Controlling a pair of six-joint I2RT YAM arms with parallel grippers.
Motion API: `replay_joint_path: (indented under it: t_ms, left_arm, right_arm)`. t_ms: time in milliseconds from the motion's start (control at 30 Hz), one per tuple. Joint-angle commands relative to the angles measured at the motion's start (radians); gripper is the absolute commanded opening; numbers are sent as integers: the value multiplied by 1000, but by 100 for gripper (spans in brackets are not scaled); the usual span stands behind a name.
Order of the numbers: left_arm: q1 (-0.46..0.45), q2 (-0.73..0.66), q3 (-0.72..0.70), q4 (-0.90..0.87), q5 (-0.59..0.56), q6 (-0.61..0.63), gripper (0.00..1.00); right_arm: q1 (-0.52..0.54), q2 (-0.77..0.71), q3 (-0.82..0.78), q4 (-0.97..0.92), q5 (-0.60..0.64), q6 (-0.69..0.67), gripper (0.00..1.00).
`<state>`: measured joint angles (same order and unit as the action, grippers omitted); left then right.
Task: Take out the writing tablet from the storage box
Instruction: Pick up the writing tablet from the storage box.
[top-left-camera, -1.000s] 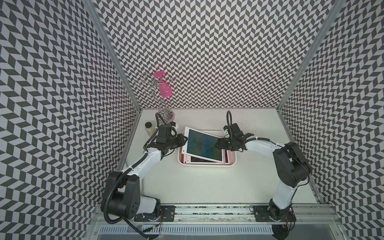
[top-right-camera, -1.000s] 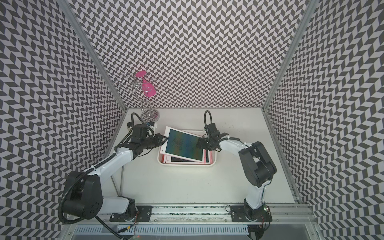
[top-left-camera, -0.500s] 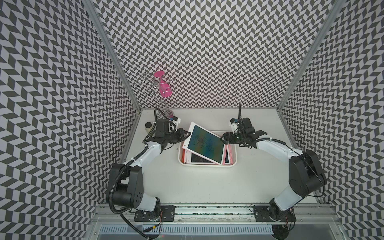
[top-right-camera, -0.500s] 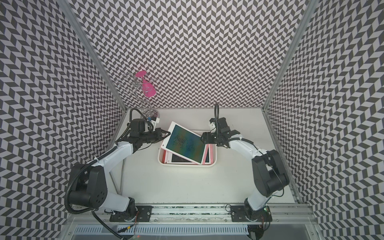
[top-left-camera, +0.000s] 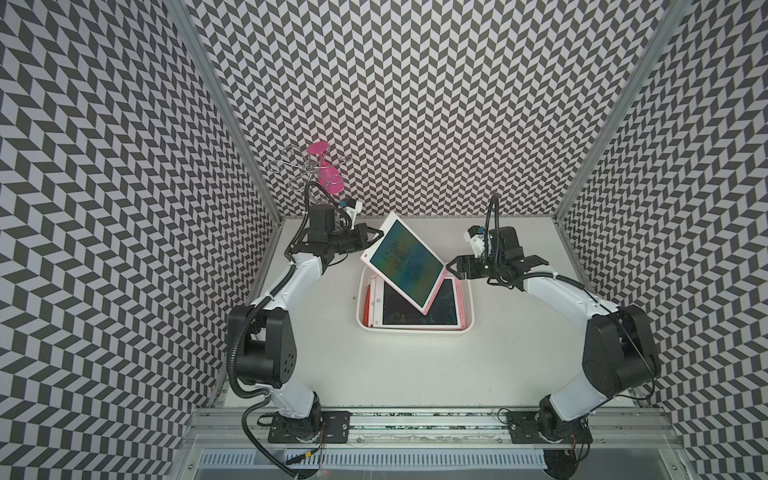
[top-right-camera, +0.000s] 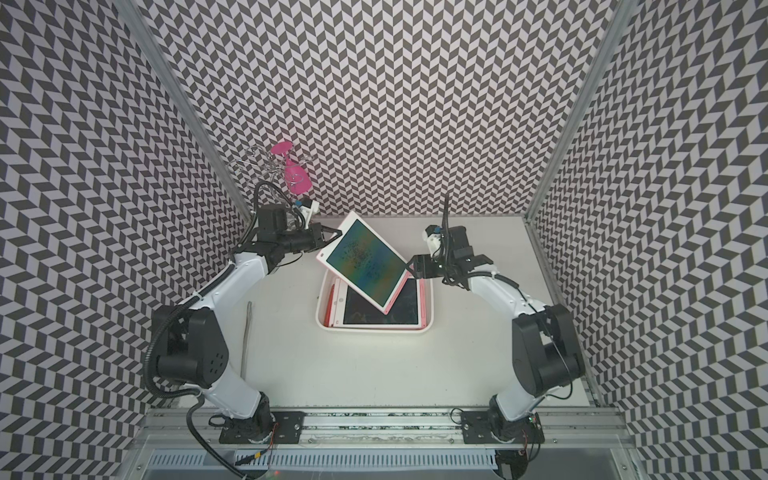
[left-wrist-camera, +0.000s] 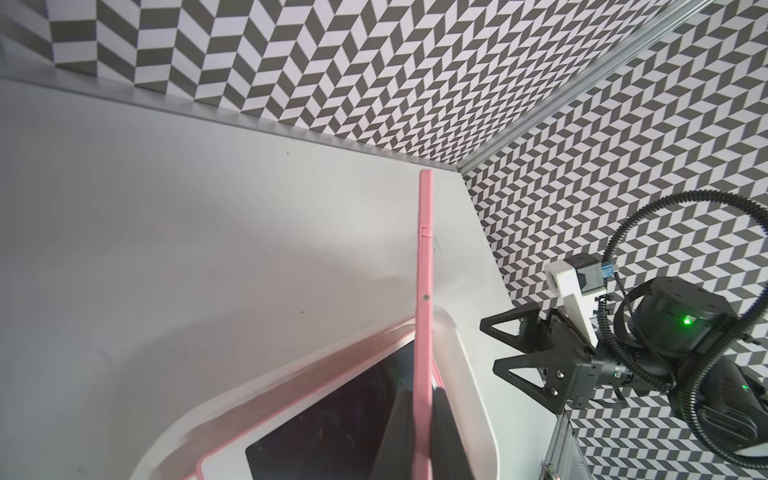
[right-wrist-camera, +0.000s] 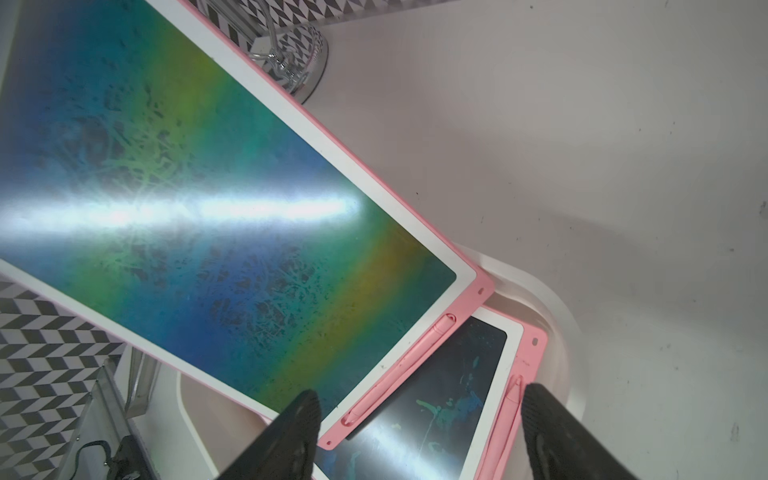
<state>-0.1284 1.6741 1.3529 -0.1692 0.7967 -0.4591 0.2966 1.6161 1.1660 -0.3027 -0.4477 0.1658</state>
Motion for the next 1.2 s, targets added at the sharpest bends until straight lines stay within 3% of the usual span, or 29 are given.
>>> replay_joint_path:
  t_ms: [0,133,267,467,933,1167]
  left_arm:
    - [9,30,82,-37,41,49,0]
    - [16,73,140,-81,77,96,0]
    - [26,111,153,-11,171,40,0]
    - [26,134,215,-94,138,91,0]
    - [48,74,183,-54,179,-3,0]
    - [50,37,130,36,239,-100,0]
  right_arm:
    - [-16,-17,19,110,-69,-19,77]
    - [-20,5,16,172,-144,-53,77]
    - [-25,52,30,179,-154,-77,78]
    - [-28,100,36,165,-137,-63,77]
    - [-22,-47,-328,369,-213,173,73]
    - [-22,-44,-379,472,-283,263,72]
